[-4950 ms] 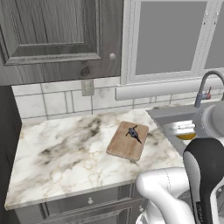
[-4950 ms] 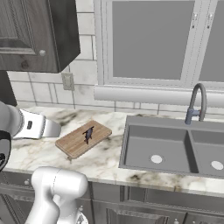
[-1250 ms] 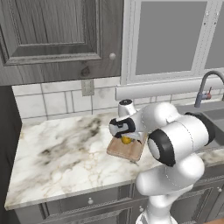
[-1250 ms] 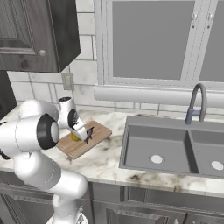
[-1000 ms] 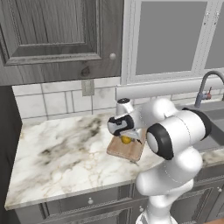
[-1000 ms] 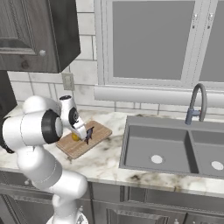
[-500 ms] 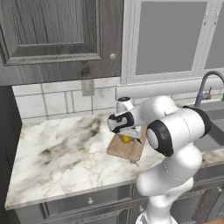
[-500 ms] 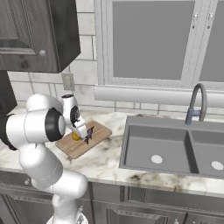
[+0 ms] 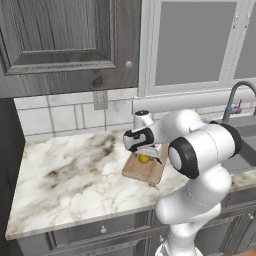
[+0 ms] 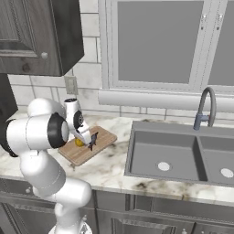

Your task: Retrieve a lemon from the fridge and place it on the cutting board with the fish.

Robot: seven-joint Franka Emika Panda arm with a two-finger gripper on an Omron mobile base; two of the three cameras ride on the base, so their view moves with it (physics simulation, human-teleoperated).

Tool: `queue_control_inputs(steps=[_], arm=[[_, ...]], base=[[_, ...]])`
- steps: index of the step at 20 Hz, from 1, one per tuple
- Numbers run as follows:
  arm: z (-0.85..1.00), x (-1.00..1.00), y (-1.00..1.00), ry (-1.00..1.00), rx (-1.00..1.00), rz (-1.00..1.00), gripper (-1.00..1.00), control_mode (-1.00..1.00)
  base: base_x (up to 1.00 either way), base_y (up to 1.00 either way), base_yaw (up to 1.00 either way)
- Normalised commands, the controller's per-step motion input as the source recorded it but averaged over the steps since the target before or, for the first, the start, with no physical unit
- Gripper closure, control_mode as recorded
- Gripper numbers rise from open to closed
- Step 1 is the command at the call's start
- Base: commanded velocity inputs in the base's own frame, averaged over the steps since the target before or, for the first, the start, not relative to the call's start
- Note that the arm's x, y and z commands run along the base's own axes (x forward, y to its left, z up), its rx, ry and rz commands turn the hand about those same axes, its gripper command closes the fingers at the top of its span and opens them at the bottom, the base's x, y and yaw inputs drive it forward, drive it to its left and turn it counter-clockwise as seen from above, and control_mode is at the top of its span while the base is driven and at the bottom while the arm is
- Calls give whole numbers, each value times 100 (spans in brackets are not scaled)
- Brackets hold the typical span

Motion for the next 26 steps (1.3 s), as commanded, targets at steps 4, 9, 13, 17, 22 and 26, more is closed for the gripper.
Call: queue_control_inputs(steps=[4, 9, 13, 17, 22, 26], arm=[[22, -5, 0, 0, 0, 0, -100, -100], [42, -16, 0, 0, 0, 0, -100, -100], [29, -24, -1, 0, 0, 0, -100, -100], [12, -33, -2, 0, -1, 0, -100, -100], [12, -47, -13, 0, -3, -1, -100, -100], [36, -74, -39, 0, 0, -1, -100, -100]], base=[[0, 0, 0], [0, 0, 0], [0, 0, 0], [0, 0, 0], [0, 0, 0], [0, 0, 0]])
